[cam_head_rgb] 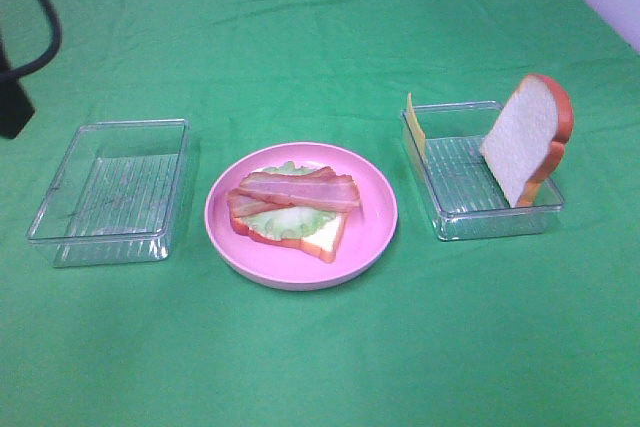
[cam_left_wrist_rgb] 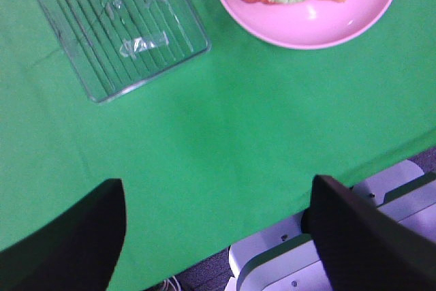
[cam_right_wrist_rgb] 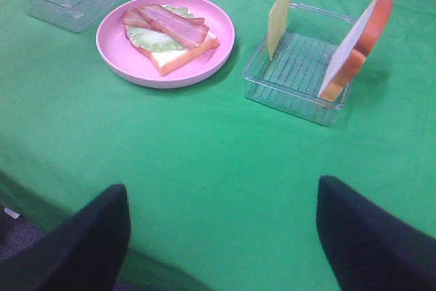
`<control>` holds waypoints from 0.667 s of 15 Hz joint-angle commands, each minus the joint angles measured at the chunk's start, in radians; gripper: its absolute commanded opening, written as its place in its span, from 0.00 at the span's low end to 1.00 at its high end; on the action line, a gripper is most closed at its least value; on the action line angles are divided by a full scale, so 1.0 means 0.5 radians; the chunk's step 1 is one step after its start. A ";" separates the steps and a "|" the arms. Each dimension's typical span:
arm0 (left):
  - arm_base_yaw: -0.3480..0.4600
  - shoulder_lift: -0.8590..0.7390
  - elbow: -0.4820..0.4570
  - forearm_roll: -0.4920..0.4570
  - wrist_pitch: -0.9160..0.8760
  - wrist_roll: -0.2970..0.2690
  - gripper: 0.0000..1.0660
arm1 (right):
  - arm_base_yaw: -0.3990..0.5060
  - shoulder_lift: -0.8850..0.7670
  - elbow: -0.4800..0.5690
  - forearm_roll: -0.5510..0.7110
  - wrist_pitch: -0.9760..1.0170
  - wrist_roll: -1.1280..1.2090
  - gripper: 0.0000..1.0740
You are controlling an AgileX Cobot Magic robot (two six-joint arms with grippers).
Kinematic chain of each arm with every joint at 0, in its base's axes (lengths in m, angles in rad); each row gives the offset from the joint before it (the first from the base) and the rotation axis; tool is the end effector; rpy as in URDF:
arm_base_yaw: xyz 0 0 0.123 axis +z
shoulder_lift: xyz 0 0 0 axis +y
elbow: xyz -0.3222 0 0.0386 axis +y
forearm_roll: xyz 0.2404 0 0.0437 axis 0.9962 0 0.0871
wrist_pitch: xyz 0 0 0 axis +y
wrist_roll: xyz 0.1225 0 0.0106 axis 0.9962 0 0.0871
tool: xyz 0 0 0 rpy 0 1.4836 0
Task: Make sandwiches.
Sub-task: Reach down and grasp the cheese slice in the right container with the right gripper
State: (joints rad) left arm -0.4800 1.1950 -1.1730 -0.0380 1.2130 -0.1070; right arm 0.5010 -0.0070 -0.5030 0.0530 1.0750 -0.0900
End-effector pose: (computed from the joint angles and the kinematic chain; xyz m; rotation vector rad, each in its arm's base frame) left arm 0.1837 -0.1005 0.3632 0.5003 2.6932 -0.2206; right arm -0.0246 -0.0069 0.2583 -0.6038 1.9722 0.3186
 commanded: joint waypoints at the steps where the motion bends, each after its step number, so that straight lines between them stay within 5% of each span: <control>1: -0.010 -0.350 0.316 -0.008 -0.008 -0.016 0.67 | 0.004 -0.018 -0.002 -0.010 -0.028 -0.014 0.68; 4: -0.010 -0.732 0.636 -0.006 -0.076 -0.002 0.67 | 0.004 -0.018 -0.002 -0.010 -0.028 -0.014 0.68; 7: -0.010 -1.242 0.928 -0.006 -0.104 0.204 0.67 | 0.004 -0.018 -0.004 -0.030 -0.030 -0.014 0.67; 10: -0.010 -1.862 1.138 -0.030 -0.100 0.214 0.67 | 0.004 0.046 -0.042 -0.132 -0.124 -0.014 0.67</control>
State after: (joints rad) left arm -0.4800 0.2760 -0.6110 -0.0440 1.1740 -0.0070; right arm 0.5010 0.0160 -0.5150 0.0000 1.0300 -0.0900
